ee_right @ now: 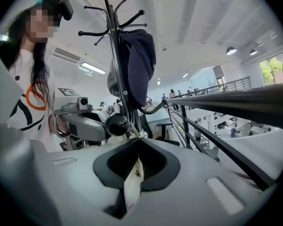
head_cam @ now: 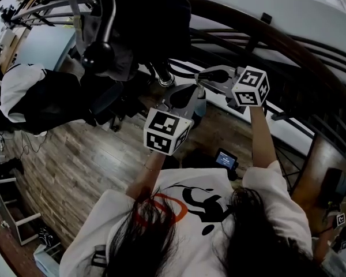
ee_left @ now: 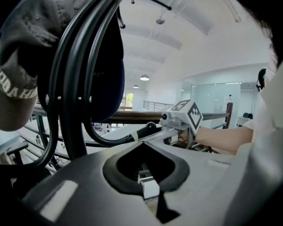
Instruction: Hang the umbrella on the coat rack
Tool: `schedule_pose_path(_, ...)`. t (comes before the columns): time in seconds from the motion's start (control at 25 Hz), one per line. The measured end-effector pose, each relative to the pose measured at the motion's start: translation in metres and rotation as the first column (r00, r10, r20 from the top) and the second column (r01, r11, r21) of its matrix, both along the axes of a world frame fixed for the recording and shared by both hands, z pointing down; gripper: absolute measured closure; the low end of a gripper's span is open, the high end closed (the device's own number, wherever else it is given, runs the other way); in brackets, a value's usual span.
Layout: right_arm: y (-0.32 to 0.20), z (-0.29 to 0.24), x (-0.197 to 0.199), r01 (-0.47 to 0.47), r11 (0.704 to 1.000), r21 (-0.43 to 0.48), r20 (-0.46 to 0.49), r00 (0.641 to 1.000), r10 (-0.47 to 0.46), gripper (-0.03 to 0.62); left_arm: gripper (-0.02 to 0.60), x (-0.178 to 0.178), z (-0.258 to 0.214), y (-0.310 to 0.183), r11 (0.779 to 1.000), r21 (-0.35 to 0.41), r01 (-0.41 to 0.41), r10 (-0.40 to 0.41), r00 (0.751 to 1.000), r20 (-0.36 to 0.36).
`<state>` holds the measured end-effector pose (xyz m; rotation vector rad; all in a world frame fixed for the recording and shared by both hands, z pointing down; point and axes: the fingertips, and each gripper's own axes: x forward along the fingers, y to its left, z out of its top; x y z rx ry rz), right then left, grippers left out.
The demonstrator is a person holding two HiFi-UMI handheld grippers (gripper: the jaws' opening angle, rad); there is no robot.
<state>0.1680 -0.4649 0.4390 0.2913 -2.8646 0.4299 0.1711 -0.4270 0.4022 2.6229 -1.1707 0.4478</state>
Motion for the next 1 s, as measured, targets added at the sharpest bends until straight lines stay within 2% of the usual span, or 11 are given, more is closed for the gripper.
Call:
schedule_pose_path(0.2,-0.004,0.004,-0.002,-0.059,0.998,0.029,0.026,0.998,0.058,0.551,0.577,-0.002,0.010,0.008,1.000,-0.008,-0.015,0.016,1.000,0.024)
schedule_pose_path(0.4,-0.006,-0.003,0.005,-0.144,0.989,0.043,0.042,0.989,0.143,0.480,0.577,-0.003,0.007,0.015,0.999,0.000,-0.034,0.034,0.999,0.017)
schedule_pose_path(0.76,0.003,-0.006,0.020,-0.268,0.963,0.033,0.037,0.963,0.267,0.468,0.575,-0.005,0.001,0.026,0.998,0.011,-0.065,0.065,0.998,0.000)
schedule_pose_path(1.0,0.026,0.006,0.027,-0.337,0.941,0.023,-0.006,0.941,0.337,0.468,0.563,-0.010,0.000,0.036,0.997,0.021,-0.079,0.079,0.997,-0.001)
